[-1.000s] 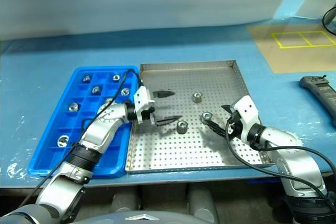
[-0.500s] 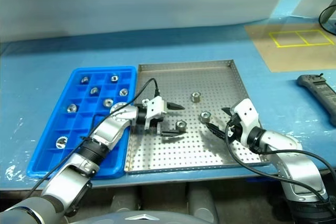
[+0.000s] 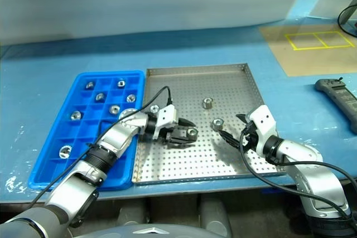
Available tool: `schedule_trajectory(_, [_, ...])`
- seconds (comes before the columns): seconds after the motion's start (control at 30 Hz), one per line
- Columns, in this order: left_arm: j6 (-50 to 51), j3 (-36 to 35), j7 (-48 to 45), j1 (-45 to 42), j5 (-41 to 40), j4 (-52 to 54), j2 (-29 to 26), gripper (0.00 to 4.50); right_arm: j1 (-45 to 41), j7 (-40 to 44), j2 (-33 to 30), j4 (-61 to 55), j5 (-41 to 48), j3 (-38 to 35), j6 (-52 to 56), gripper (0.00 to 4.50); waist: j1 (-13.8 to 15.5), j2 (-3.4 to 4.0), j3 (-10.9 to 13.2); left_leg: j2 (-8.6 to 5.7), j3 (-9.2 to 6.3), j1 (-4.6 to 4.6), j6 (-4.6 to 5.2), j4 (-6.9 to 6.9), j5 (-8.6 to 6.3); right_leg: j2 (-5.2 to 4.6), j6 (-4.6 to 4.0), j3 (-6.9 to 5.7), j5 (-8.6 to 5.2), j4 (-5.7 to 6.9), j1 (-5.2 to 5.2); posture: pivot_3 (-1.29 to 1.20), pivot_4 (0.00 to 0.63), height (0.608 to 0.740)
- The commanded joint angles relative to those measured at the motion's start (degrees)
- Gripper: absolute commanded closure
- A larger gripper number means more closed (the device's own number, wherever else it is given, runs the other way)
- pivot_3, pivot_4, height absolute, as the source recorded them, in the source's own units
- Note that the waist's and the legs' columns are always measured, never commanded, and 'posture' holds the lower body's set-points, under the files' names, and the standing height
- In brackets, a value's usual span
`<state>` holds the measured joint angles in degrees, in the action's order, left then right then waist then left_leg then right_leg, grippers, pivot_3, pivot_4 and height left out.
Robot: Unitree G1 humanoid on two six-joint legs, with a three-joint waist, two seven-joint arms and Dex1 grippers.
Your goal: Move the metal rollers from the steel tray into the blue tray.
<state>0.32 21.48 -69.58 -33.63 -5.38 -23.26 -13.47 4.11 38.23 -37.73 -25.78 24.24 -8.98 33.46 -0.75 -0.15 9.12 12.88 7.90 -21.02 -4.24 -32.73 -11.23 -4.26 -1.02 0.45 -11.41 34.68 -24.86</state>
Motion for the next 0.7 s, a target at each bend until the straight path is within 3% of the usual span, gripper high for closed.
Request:
schedule_trajectory(0.03, [1.79,1.17,-1.96,0.47,-0.55,1.77,-0.17,3.11,-0.37,-0.35,0.08,-2.74,0.94,-1.71,-0.86,0.00,0.00,0.00,0.00,0.00,0.01,0.01,0.00,0.00,0.00,0.00,0.00,0.01,0.00,0.00,0.00,-0.33,0.150,0.740])
schedule_trajectory(0.1, [1.98,2.11,-1.94,0.38,0.98,1.12,-0.69,3.79,-0.58,-0.48,0.16,-2.61,0.88,-1.52,-1.03,0.00,0.00,0.00,0.00,0.00,0.01,0.00,0.00,0.00,0.00,0.00,0.00,0.01,0.00,0.00,0.00,-0.33,0.150,0.740])
schedule_trajectory(0.37, [1.97,0.09,0.20,0.16,-0.31,1.63,0.08,3.78,-0.77,-0.71,0.34,-2.46,0.87,-1.16,-1.36,0.00,0.00,0.00,0.00,0.00,0.01,-0.01,0.02,0.01,-0.02,0.00,0.01,0.01,-0.01,-0.03,0.00,-0.33,0.150,0.740])
schedule_trajectory(0.7, [6.43,-0.09,0.11,0.73,-2.96,5.49,0.64,0.30,-0.75,-0.47,0.28,-2.17,0.84,-0.86,-1.44,0.00,-0.02,-0.01,0.00,0.00,0.02,-0.06,0.04,0.02,-0.03,0.00,0.01,0.00,-0.01,-0.06,-0.03,-0.32,0.150,0.740])
